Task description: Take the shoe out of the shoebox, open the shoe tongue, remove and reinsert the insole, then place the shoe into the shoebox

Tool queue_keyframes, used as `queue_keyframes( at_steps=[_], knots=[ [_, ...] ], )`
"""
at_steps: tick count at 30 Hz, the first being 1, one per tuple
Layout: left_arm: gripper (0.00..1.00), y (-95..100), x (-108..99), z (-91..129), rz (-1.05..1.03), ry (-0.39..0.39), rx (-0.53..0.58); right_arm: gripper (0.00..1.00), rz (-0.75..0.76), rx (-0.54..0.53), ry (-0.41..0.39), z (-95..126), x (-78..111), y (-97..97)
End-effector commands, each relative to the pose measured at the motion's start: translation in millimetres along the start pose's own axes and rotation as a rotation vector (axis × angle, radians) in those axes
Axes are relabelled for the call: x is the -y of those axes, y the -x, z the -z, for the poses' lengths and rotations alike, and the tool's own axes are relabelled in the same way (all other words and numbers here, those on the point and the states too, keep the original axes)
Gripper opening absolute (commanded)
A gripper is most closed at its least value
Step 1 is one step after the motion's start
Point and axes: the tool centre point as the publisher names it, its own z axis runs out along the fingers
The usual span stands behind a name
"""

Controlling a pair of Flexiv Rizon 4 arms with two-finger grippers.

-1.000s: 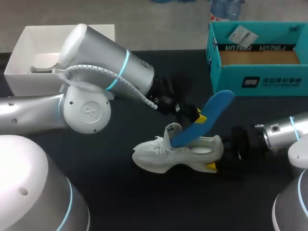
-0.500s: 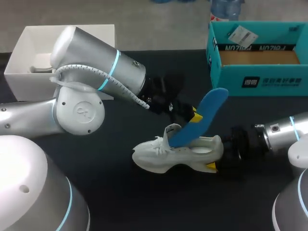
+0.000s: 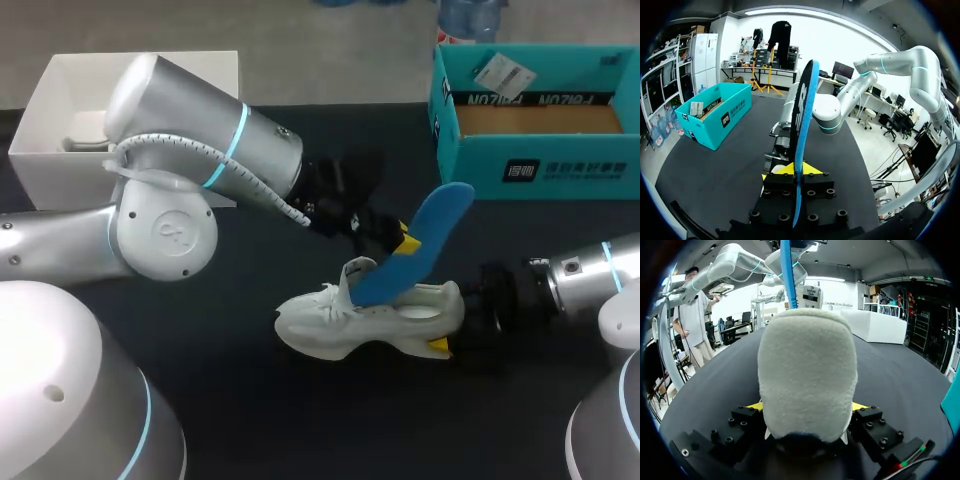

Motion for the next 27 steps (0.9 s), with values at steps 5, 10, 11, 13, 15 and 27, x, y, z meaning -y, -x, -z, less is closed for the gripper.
queue_keyframes(
  at_steps=[5, 10, 11, 13, 15, 27],
  knots=[
    [0.00, -0.5, -1, -1, -0.001, -0.002, 0.001, 0.00, -0.001, 0.001, -0.004, -1, -0.1, -1.2],
    [0.00, -8.9, 16, 6, 0.041, -0.031, -0.021, 0.00, -0.001, 0.001, -0.004, -1, -0.1, -1.2],
    [0.00, -12.7, 22, 9, 0.056, -0.051, -0.041, 0.00, -0.001, 0.001, -0.004, -1, -0.1, -1.2],
    [0.00, -19.9, 33, 15, 0.063, -0.055, -0.050, 0.00, -0.001, 0.001, -0.004, -1, -0.1, -1.2],
    [0.00, -27.7, 45, 22, 0.094, -0.077, -0.063, 0.00, -0.001, 0.001, -0.004, -1, -0.1, -1.2],
    [0.00, -73.7, 89, 70, 0.309, -0.244, -0.235, 0.00, -0.001, 0.001, -0.004, -1, -0.1, -1.2]
  ],
)
